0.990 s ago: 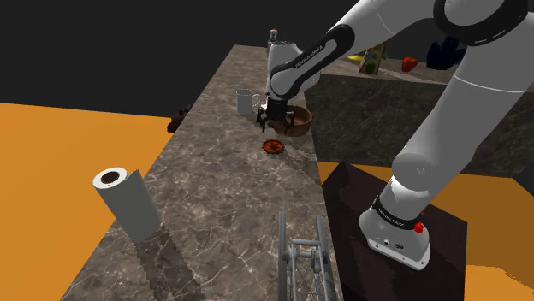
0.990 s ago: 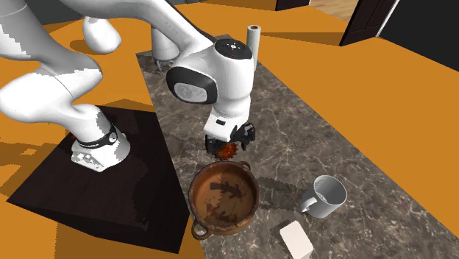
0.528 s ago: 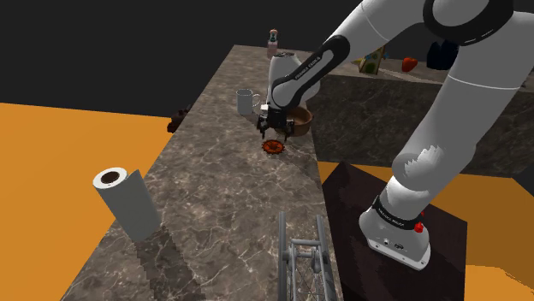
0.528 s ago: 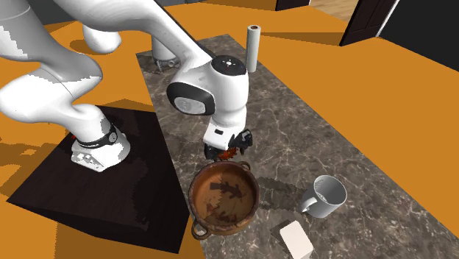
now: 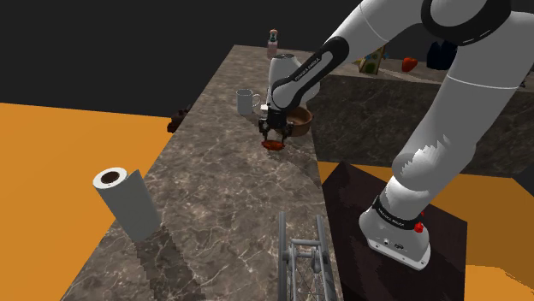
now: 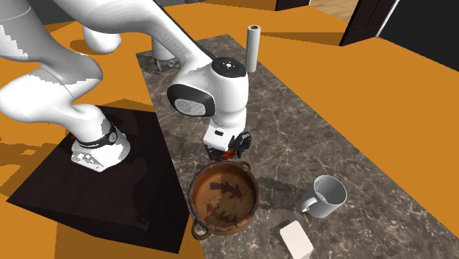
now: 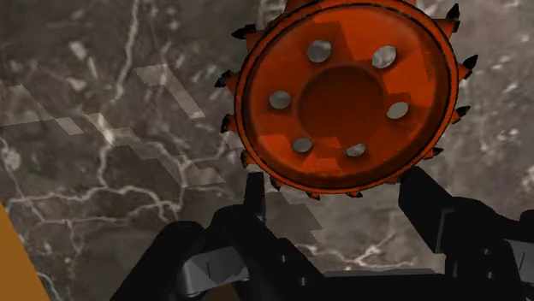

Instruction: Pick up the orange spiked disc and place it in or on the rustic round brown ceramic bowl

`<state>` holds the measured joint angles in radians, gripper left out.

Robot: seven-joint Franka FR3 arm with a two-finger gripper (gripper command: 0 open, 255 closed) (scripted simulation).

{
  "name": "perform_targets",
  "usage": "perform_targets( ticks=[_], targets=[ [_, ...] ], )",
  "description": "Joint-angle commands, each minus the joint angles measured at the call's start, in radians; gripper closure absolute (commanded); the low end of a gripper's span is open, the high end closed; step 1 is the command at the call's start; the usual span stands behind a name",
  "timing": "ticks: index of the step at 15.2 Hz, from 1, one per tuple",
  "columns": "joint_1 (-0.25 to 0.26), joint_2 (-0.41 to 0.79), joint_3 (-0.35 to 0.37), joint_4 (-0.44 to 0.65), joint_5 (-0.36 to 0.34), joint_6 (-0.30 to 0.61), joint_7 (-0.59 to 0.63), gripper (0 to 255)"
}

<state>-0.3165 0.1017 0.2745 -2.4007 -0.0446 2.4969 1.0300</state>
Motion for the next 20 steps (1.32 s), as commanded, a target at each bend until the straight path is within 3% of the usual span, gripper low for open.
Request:
perform_targets(
  ticks=[1, 9, 10, 15, 18, 20],
  targets=[
    [0.0, 0.0, 0.0, 0.0, 0.0, 0.0, 0.0, 255],
    [0.0, 0.0, 0.0, 0.0, 0.0, 0.0, 0.0, 255],
    [0.0, 0.0, 0.0, 0.0, 0.0, 0.0, 0.0, 0],
    [0.033, -0.161, 0.069, -0.115, 0.075, -0.037, -0.487, 0],
    [0.085, -0.289, 0.064, -0.205, 0.136, -0.07, -0.81, 0],
    [0.09, -0.279, 0.06, -0.211, 0.132, -0.055, -0.812, 0]
  ],
)
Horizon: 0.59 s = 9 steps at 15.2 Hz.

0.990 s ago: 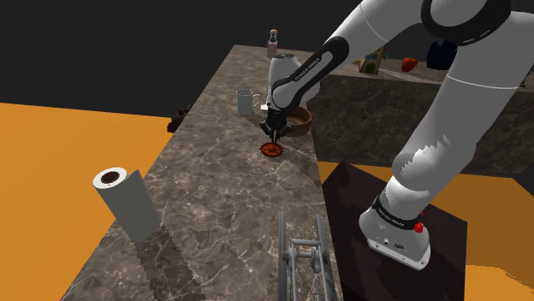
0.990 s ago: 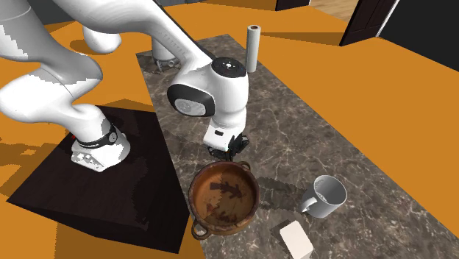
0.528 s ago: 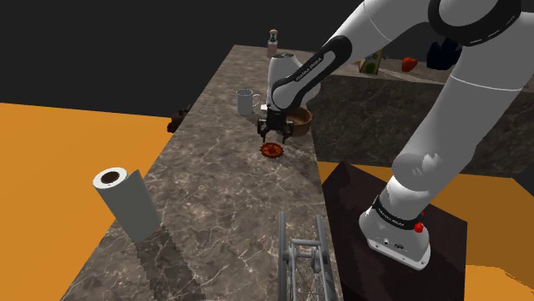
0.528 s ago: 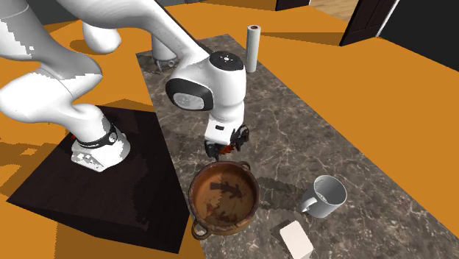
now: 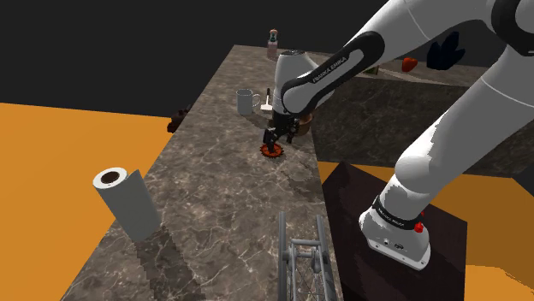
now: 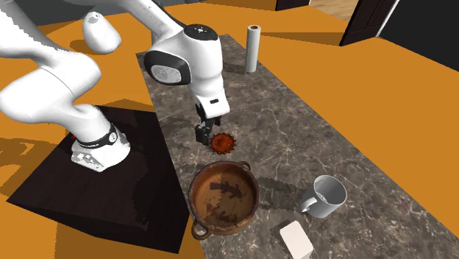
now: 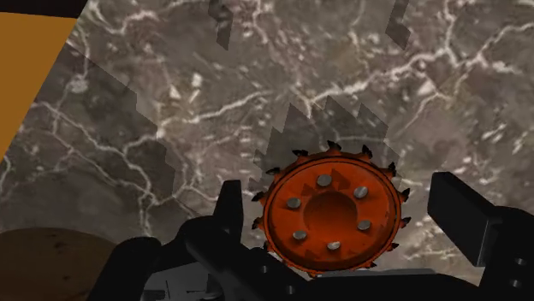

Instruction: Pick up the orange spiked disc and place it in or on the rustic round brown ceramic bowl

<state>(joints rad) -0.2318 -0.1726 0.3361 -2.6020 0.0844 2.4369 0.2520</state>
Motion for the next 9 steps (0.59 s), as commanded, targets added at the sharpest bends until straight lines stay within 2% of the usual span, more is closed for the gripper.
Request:
perform_targets(
  ticks=[1, 6, 9],
  targets=[
    [0.005, 0.008, 0.0, -0.014, -0.001, 0.021, -0.03, 0],
    [-0.004, 0.083, 0.007, -0.032, -0.034, 0.112, -0.006, 0],
    [-0.004, 0.083, 0.007, -0.032, -0.034, 0.112, -0.006, 0]
  ],
)
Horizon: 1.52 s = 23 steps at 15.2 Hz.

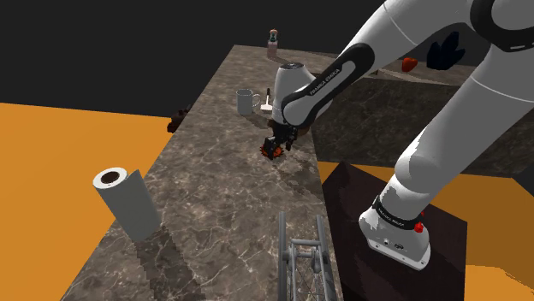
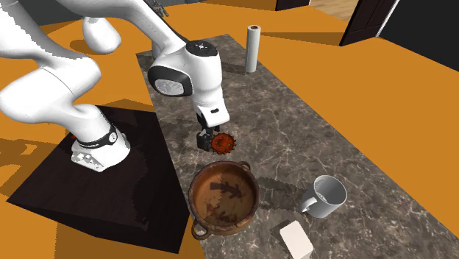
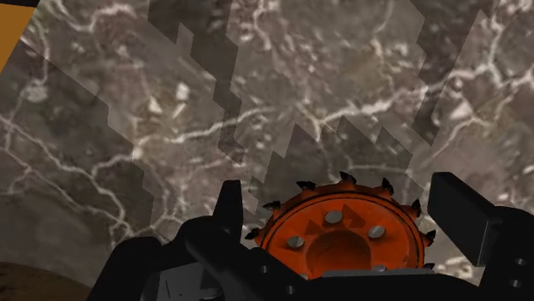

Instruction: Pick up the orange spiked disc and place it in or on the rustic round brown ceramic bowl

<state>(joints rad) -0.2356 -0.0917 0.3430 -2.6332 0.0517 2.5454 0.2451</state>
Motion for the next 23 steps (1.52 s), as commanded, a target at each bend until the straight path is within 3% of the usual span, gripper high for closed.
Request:
perform_targets(
  ticks=[1, 5, 6, 15, 16, 21, 23],
  targets=[
    [0.0, 0.002, 0.0, -0.001, -0.001, 0.004, 0.001, 0],
    [0.0, 0.002, 0.0, -0.001, -0.001, 0.003, 0.001, 0],
    [0.0, 0.002, 0.0, -0.001, -0.001, 0.003, 0.001, 255],
    [0.0, 0.002, 0.0, 0.0, -0.001, 0.003, 0.001, 255],
    [0.0, 0.002, 0.0, 0.0, -0.001, 0.003, 0.001, 0],
    [-0.003, 0.101, -0.022, 0.262, -0.066, -0.24, -0.322, 0],
    [-0.004, 0.124, -0.02, 0.286, -0.078, -0.25, -0.349, 0]
  ],
)
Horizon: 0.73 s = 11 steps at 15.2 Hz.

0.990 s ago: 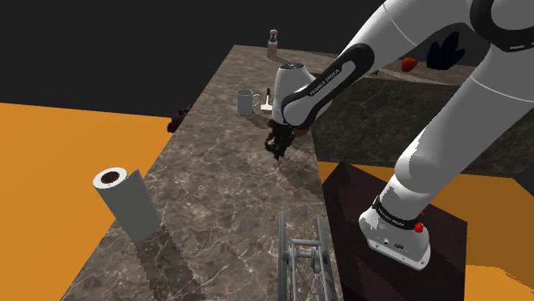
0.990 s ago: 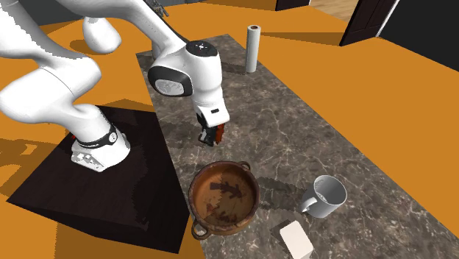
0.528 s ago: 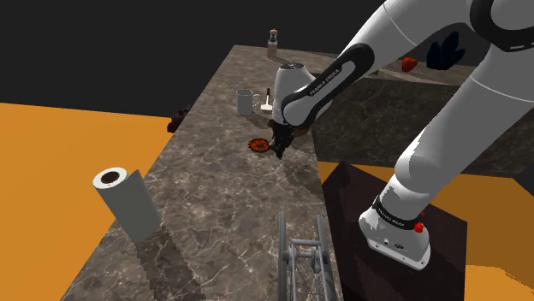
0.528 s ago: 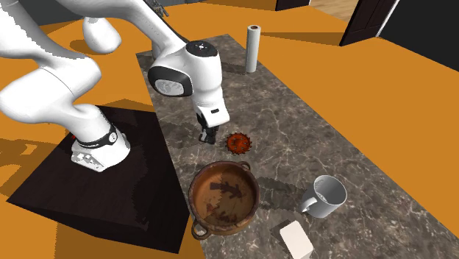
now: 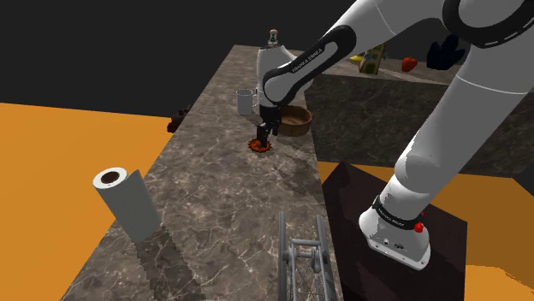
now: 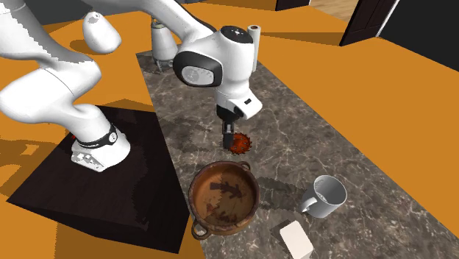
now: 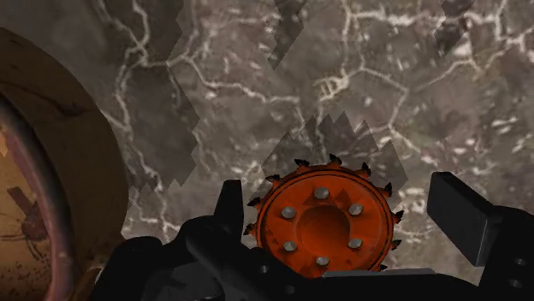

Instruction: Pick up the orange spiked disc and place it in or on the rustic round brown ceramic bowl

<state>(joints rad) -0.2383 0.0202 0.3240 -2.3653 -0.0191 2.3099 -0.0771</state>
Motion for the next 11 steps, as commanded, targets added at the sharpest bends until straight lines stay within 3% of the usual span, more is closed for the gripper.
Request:
perform_targets(
  ticks=[1, 7, 11],
  targets=[
    [-0.001, 0.021, -0.001, 0.013, -0.011, -0.001, -0.024, 0],
    [0.0, 0.074, -0.005, -0.013, -0.038, 0.076, -0.004, 0],
    [0.0, 0.074, -0.005, -0.013, -0.038, 0.076, -0.004, 0]
  ],
)
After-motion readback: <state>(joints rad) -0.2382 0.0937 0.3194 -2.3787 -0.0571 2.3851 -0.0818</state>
